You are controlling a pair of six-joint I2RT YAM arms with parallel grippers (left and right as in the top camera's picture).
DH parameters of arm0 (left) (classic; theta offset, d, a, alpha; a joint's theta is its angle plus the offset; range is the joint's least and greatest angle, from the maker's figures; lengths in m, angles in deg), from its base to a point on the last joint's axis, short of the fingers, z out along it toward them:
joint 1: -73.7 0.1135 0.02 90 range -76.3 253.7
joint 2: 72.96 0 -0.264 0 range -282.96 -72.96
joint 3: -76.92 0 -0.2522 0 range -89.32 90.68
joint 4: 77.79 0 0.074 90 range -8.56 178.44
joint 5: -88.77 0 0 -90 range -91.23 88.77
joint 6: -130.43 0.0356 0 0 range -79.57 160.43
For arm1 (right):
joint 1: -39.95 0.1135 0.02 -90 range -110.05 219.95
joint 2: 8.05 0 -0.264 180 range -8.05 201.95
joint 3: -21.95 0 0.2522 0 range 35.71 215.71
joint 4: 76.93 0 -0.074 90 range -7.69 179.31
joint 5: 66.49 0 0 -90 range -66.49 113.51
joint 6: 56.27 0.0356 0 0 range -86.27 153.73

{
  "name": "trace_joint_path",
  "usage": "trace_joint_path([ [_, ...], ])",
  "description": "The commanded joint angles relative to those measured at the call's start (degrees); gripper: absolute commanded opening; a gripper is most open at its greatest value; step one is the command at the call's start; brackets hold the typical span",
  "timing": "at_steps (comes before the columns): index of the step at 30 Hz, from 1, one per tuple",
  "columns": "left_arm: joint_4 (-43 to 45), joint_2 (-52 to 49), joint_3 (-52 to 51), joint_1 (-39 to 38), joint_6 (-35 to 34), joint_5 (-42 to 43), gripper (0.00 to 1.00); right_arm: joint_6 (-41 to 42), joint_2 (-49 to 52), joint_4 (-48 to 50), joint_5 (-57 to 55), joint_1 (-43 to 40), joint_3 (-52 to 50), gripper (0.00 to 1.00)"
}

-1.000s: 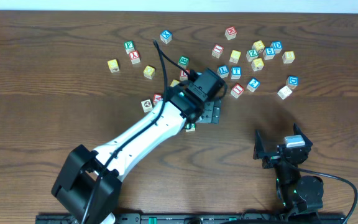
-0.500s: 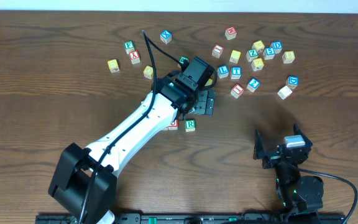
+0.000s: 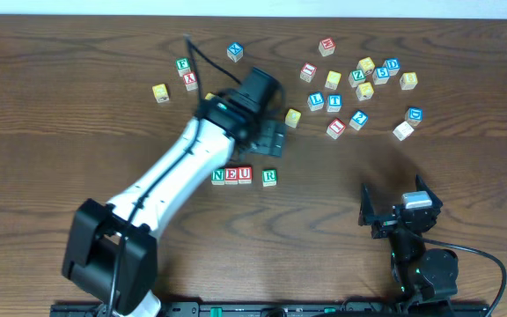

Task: Spell out NEURIPS
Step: 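Retract the left arm to the left side of the table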

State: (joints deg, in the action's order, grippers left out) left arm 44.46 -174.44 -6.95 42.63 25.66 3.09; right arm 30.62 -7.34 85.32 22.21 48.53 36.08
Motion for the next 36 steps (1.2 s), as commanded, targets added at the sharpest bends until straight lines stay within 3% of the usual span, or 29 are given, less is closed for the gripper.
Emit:
trace_joint_path([
  [1, -2.58, 1.51, 2.43, 6.03, 7.87, 5.01, 0.95, 0.74, -0.22, -0.15, -0.50, -0.44, -0.04, 0.99],
  [7, -7.43, 3.34, 2.43, 15.89, 17.29, 11.85, 0.94, 0.72, -0.22, -0.15, -0.50, -0.44, -0.04, 0.99],
  [18, -15.54, 8.35, 2.43, 28.22, 30.56, 11.98, 0.95, 0.74, -0.22, -0.17, -0.50, -0.44, -0.04, 0.99],
  [36, -16.17, 8.46, 2.40, 29.66, 30.80, 11.91, 0.95, 0.72, -0.22, -0.13, -0.48, -0.44, -0.04, 0.99],
])
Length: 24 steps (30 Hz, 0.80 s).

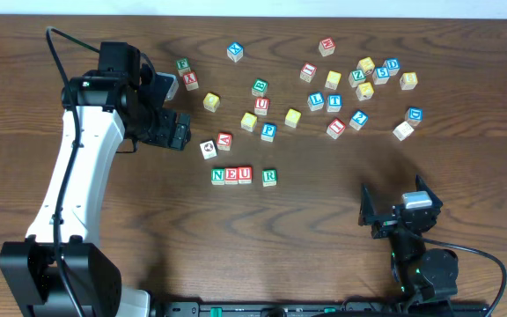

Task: Spell out NEURIPS
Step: 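Retract the left arm to the left side of the table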

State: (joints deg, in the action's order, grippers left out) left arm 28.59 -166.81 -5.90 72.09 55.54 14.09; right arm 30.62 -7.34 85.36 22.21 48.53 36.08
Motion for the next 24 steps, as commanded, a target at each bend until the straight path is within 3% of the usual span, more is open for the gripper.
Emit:
trace_joint_path([
  [1, -0.31, 0.83, 1.36, 0.20, 0.92, 0.92, 0.95, 0.74, -0.22, -0.17, -0.48, -0.44, -0.04, 0.99],
  [4, -0.33, 0.83, 1.36, 0.20, 0.94, -0.39, 0.95, 0.74, -0.22, -0.15, -0.48, -0.44, -0.04, 0.99],
  [10, -0.31, 0.83, 1.36, 0.22, 0.92, -12.11, 0.95, 0.74, -0.22, -0.15, -0.48, -0.44, -0.04, 0.99],
  [24, -0.55, 0.83, 1.36, 8.72, 0.94, 0.20, 0.95, 1.38, 0.04, 1.20, 11.26, -0.37, 1.64, 0.99],
])
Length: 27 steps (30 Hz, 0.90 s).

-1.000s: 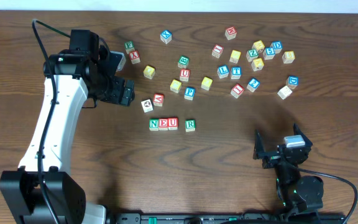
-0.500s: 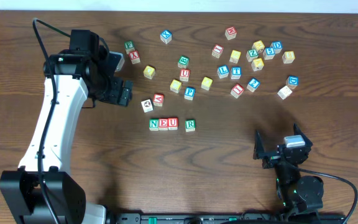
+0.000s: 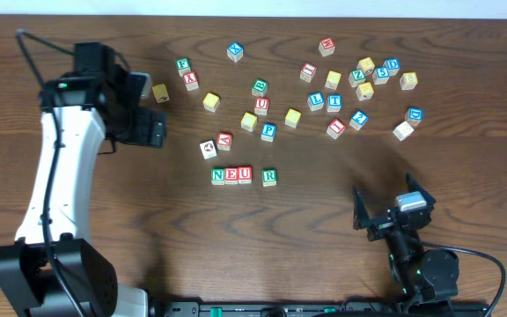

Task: Spell out NEURIPS
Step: 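Retract the left arm to the left side of the table, then move the right gripper up to the red I block in the pile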

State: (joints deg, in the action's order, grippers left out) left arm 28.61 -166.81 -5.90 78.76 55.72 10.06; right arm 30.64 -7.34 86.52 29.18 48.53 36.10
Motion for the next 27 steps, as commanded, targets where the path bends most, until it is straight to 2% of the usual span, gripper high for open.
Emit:
trace_joint_path([
  [1, -0.63, 0.83, 1.36, 2.34, 0.72, 4.57, 0.95, 1.36, 0.20, -0.02, 4.37, -0.33, 2.40, 0.99],
  [6, -0.72, 0.83, 1.36, 2.47, 0.72, 4.74, 0.95, 0.68, 3.96, -2.36, 4.39, -0.35, 11.04, 0.99],
  [11, -0.72, 0.83, 1.36, 2.47, 0.72, 4.74, 0.95, -2.05, 16.37, -10.69, 6.05, -0.35, 26.25, 0.99],
  [16, -0.72, 0.83, 1.36, 2.47, 0.72, 4.74, 0.95, -4.94, 36.15, -27.58, 9.33, -0.33, 47.43, 0.99],
  [20, -0.72, 0.83, 1.36, 2.47, 0.74, 4.72, 0.95, -5.27, 52.33, -43.82, 11.54, -0.22, 65.20, 0.99],
  [23, -0.72, 0.83, 1.36, 2.47, 0.72, 4.74, 0.95, -8.70, 64.37, -57.31, 11.63, 0.59, 78.38, 0.99],
  [27, -0.72, 0.83, 1.36, 2.47, 0.72, 4.74, 0.95, -8.76, 76.37, -64.50, 11.87, 1.05, 89.44, 0.99],
])
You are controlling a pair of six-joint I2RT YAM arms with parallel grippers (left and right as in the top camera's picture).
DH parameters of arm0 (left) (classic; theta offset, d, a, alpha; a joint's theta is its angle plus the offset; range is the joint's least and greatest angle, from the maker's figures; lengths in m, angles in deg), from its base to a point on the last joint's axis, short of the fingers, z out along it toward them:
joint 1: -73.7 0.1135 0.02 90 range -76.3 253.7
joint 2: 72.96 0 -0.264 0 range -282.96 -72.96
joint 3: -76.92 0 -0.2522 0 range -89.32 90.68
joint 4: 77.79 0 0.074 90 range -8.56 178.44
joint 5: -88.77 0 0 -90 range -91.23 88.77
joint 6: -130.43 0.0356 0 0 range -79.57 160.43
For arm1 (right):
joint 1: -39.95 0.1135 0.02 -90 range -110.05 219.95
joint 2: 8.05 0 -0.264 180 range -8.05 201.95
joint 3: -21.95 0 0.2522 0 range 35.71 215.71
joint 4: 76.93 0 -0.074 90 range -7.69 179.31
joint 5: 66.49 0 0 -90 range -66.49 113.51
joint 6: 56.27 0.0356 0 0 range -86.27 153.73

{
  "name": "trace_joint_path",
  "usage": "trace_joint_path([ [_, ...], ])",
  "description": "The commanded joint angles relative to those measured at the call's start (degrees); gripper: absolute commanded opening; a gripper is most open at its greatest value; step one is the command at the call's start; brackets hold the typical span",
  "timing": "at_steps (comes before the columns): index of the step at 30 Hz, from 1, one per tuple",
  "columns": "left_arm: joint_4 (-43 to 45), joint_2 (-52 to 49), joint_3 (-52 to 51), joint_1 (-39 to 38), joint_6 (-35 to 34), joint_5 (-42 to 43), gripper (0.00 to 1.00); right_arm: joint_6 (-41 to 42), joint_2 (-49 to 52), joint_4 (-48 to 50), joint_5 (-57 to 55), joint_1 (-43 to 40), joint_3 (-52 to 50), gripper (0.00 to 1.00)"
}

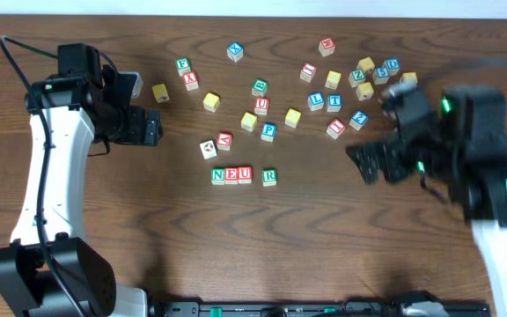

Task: Spell out NEURIPS
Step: 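Move the right gripper up to the red I block in the pile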

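A row of letter blocks N (pixel 217 175), E (pixel 231 174) and U (pixel 246 174) lies at mid-table, with a green R block (pixel 269 177) a small gap to their right. A blue P block (pixel 268 131) sits just above the row among loose blocks. My left gripper (pixel 154 128) hovers at the far left, open and empty, well away from the row. My right gripper (pixel 373 165), blurred by motion, hangs open and empty to the right of the R block, below the right-hand cluster.
Loose letter blocks are scattered across the back half of the table. One cluster (pixel 363 75) is at the upper right. A red A block (pixel 224 140) and a white block (pixel 208 149) lie just above the row. A yellow block (pixel 159 92) is near the left arm.
The right arm has moved from its place at the front right edge up to mid-right, its gripper now beside the right-hand blocks. The left gripper shifted slightly further left.
At first the left arm reached over the middle blocks just above the N E U R row, with the right arm at the front edge. The left arm then stood at the left side, further out each time. Now the right arm is out over the table.
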State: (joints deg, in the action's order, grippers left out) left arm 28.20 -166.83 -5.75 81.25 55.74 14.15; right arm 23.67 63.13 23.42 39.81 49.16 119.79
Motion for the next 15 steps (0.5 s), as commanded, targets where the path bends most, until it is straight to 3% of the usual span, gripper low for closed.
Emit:
trace_joint_path([
  [1, -0.31, 0.85, 1.20, -0.02, 0.70, 0.63, 0.95, -1.36, 7.72, -1.40, 1.29, 0.42, 6.80, 0.99],
  [5, -0.31, 0.85, 1.20, -0.02, 0.70, 0.66, 0.95, -0.76, 13.62, 1.70, 2.82, 0.55, 8.59, 0.99],
  [10, -0.31, 0.85, 1.20, -0.02, 0.70, 0.66, 0.95, -1.11, 20.83, 0.09, -6.21, 2.34, 10.80, 0.99],
  [15, -0.31, 0.85, 1.20, -0.02, 0.70, 0.66, 0.95, -1.16, 29.05, -0.48, -7.82, 4.00, 14.56, 0.99],
])
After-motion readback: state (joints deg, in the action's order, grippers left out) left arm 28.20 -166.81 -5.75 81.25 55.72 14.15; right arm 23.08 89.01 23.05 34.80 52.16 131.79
